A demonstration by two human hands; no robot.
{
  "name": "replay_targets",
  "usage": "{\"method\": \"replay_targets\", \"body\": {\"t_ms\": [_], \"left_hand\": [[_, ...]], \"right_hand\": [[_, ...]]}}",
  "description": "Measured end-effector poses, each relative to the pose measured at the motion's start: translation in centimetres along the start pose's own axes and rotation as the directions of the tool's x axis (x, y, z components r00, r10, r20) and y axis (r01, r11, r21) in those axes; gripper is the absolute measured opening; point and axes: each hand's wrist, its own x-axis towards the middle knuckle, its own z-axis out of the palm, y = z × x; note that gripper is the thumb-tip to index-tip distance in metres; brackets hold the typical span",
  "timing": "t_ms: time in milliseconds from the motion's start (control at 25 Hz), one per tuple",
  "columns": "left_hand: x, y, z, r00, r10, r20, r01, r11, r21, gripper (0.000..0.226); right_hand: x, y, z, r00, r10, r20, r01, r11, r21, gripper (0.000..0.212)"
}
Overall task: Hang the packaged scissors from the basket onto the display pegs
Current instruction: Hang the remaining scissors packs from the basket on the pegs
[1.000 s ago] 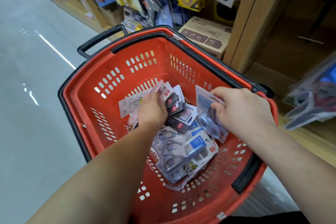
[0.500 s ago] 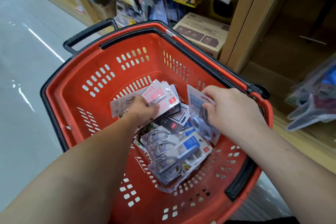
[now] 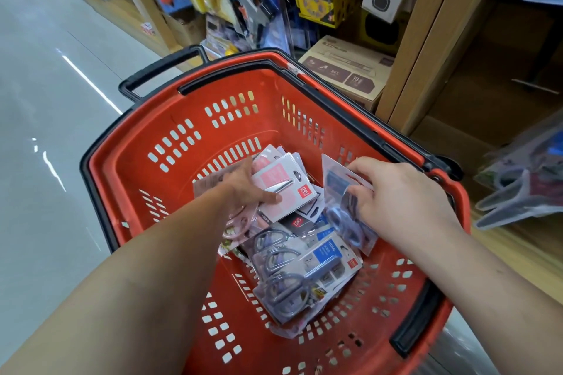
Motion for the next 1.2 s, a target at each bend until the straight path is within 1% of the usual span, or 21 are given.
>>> {"method": "replay_targets", "body": {"t_ms": [40,80,160,200,280,320,360,440,520,560,600,720,800,880,960,1040,1080,1120,1160,1200], "left_hand": [[0.3,0.1,-0.2,1.0,-0.009,-0.019,0.01,0.998,0.064,0.143],[0.7,0.0,-0.3,0.999,-0.015,-0.039,0.021,0.988,0.154,0.142],[0.3,0.3,0.2,0.999,0.007,-0.043,0.004,0.97,0.244,0.123],[-0.3,0.4,0.5,0.999,0.018,-0.031,-0.012,0.983,0.181,0.113],[-0.8,0.4,0.8,0.999,0.031,0.009,-0.031,0.997,-0.065,0.098],[-1.0,0.5,0.9,0.999,0.051,0.009,-0.05,0.99,-0.134,0.093],[-1.1,0.4,1.0,0.997,0.074,-0.019,-0.076,0.99,-0.12,0.089],[-1.0,0.7,1.4,0.993,0.095,-0.069,-0.095,0.995,0.005,0.079],[-0.9,1.5,1.9,0.991,0.133,-0.021,-0.127,0.971,0.201,0.067],[-1.0,1.8,2.5,0.988,0.153,-0.001,-0.147,0.95,0.274,0.061],[-1.2,2.1,3.0,0.984,0.177,-0.005,-0.167,0.938,0.302,0.057],[-1.8,2.6,3.5,0.963,0.24,-0.122,-0.201,0.942,0.27,0.051],[-2.2,2.6,3.4,0.963,0.211,-0.168,-0.183,0.969,0.167,0.054],[-2.3,2.7,3.3,0.97,0.192,-0.153,-0.184,0.981,0.062,0.058],[-2.6,2.6,3.3,0.967,0.208,-0.145,-0.211,0.977,-0.007,0.053],[-3.4,3.0,2.5,0.965,0.227,-0.133,-0.235,0.971,-0.046,0.049],[-3.7,3.2,2.0,0.963,0.247,-0.111,-0.254,0.966,-0.045,0.041],[-4.1,3.4,1.6,0.955,0.284,-0.083,-0.286,0.958,-0.007,0.025],[-5.0,3.6,1.1,0.941,0.334,-0.058,-0.332,0.943,0.041,0.017],[-6.1,3.6,0.6,0.924,0.379,-0.046,-0.375,0.924,0.075,0.021]], "right_hand": [[0.0,0.1,0.1,1.0,-0.002,0.001,0.002,1.0,0.016,0.019],[0.1,0.2,0.1,1.0,-0.007,0.001,0.007,0.999,0.032,0.019],[0.2,0.4,-0.1,1.0,-0.011,0.006,0.01,0.998,0.058,0.02],[0.2,0.4,0.0,1.0,-0.014,0.011,0.013,0.998,0.063,0.02],[0.2,0.5,0.1,1.0,-0.019,0.003,0.019,0.998,0.055,0.02],[0.2,0.5,0.1,1.0,-0.011,-0.007,0.011,0.999,0.051,0.021],[0.1,0.5,0.2,1.0,0.002,-0.015,-0.001,0.999,0.038,0.021],[-0.1,0.4,0.2,1.0,0.013,-0.021,-0.014,1.0,-0.019,0.021],[-0.3,0.7,0.2,0.999,0.012,-0.035,-0.013,1.0,-0.022,0.022],[-0.3,0.8,0.1,0.999,0.009,-0.042,-0.009,1.0,-0.01,0.022],[-0.3,0.9,0.1,0.999,0.003,-0.044,-0.003,1.0,-0.01,0.023],[0.0,1.2,0.1,0.999,0.002,-0.046,-0.003,1.0,-0.026,0.024],[-0.1,1.2,0.1,0.999,0.003,-0.043,-0.004,1.0,-0.021,0.024],[-0.2,1.3,0.1,0.999,0.004,-0.041,-0.005,1.0,-0.02,0.024],[-0.3,1.5,0.3,0.999,0.0,-0.046,0.0,1.0,-0.006,0.024],[0.0,1.8,0.3,0.997,0.007,-0.072,-0.003,0.999,0.047,0.026],[0.0,2.0,0.2,0.996,0.021,-0.087,-0.013,0.996,0.094,0.027],[-0.1,2.2,0.1,0.994,0.039,-0.099,-0.024,0.989,0.149,0.027],[-0.4,2.3,-0.2,0.992,0.058,-0.113,-0.033,0.977,0.209,0.026],[-0.7,2.4,-0.5,0.989,0.075,-0.131,-0.039,0.965,0.261,0.024]]}}
